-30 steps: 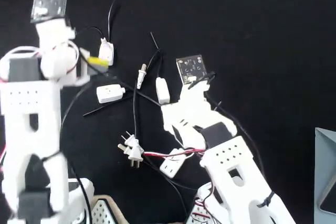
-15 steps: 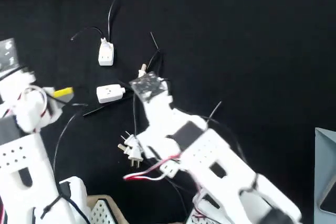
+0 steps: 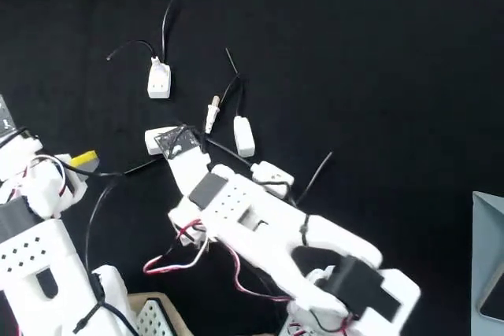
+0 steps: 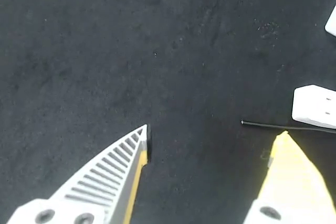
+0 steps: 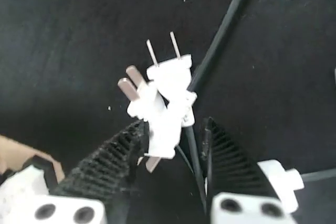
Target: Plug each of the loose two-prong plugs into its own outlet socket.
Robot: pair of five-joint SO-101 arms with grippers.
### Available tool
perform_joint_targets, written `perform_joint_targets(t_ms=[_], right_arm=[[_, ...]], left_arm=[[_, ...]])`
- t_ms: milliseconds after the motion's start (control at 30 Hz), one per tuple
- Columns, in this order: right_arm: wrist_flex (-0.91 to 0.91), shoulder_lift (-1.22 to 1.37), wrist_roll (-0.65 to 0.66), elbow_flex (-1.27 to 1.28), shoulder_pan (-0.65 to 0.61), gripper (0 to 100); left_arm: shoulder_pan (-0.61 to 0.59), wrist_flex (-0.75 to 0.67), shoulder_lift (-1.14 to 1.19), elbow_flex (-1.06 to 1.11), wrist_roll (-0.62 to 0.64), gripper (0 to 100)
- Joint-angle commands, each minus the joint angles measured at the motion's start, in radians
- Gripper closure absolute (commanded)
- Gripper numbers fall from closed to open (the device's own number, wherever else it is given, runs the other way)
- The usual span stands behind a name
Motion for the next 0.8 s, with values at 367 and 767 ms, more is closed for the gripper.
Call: perform_joint_targets(t_ms=[367, 767], right_arm=[[-0.015, 0.041, 0.048, -0.045, 0.117, 98.6], [-0.034, -0.148, 0.491, -0.038, 0.356, 98.4]], left_arm=[[-0.007, -0.012, -0.048, 0.022, 0.006, 64], [-0.007, -0.017, -0.048, 0.054, 0.006, 64]])
